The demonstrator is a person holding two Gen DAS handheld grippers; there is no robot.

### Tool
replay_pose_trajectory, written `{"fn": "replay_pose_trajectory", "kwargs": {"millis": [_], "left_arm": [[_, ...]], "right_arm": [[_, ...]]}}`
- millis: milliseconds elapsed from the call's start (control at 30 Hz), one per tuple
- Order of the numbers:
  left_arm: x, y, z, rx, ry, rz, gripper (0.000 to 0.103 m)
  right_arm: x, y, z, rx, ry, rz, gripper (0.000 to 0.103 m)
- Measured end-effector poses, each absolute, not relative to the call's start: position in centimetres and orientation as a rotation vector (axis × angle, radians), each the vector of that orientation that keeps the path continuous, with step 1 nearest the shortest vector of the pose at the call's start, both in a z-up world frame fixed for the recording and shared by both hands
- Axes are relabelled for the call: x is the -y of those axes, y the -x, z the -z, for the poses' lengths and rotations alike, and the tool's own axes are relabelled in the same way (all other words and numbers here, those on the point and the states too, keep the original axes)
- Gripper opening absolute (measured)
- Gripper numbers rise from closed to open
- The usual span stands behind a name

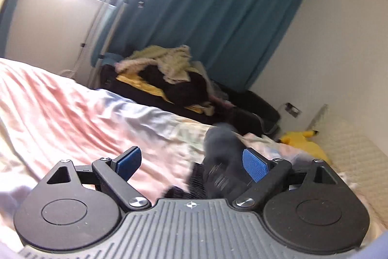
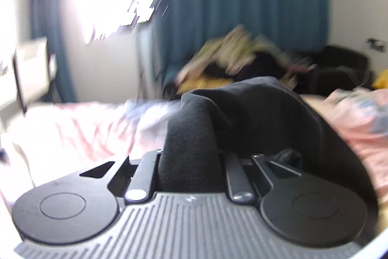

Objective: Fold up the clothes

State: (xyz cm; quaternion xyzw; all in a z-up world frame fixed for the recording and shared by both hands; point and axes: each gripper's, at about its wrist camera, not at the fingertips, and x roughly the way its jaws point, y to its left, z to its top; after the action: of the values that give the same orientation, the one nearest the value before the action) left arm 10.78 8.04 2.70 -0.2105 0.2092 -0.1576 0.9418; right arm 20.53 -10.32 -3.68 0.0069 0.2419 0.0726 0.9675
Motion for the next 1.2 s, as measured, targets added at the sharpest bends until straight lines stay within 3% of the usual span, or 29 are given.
{"fn": "replay_pose_trajectory", "kwargs": {"millis": [133, 200, 500, 633, 767, 833, 933, 1000, 1067, 1200], "left_arm": [[-10.5, -12.3, -1.3, -0.469, 0.519, 0.277, 0.092], [-11.0, -12.4, -1.1, -0.477, 0.548, 0.287, 0.092], [-8.6, -10.4, -1.2, -0.461, 0.535, 0.377, 0.092], [-6.5, -10.4, -0.2, -0.49, 0.541, 0.44, 0.092], [-4.4, -10.6, 1.0, -0.527, 0.556, 0.504, 0.092], [-3.9, -10.9, 1.8, -0.55, 0.598, 0.518, 0.092], [-3.6, -11.2, 2.6, -0.568, 0.674, 0.534, 0.092], [-3.6, -11.2, 3.1, -0.567, 0.719, 0.55, 0.092], [-3.9, -11.0, 3.4, -0.553, 0.749, 0.551, 0.092], [-4.9, -11.0, 3.7, -0.524, 0.865, 0.592, 0.092]], "right_arm": [[7.6, -21.2, 7.3, -0.518, 0.079, -0.143, 0.02], [7.8, -20.9, 6.9, -0.512, 0.109, -0.168, 0.028], [12.4, -16.1, 0.2, -0.5, 0.079, -0.443, 0.07], [15.3, -13.1, -2.0, -0.478, 0.083, -0.436, 0.074], [18.9, -11.3, 0.7, -0.567, 0.045, -0.374, 0.072], [19.8, -11.4, 3.7, -0.629, 0.011, -0.352, 0.065], [19.2, -12.6, 5.9, -0.634, 0.061, -0.31, 0.046], [18.7, -13.3, 6.1, -0.615, 0.051, -0.306, 0.011], [18.2, -13.3, 5.5, -0.614, 0.028, -0.342, 0.01], [14.9, -8.2, 4.0, -0.553, 0.386, -0.392, 0.01]]}}
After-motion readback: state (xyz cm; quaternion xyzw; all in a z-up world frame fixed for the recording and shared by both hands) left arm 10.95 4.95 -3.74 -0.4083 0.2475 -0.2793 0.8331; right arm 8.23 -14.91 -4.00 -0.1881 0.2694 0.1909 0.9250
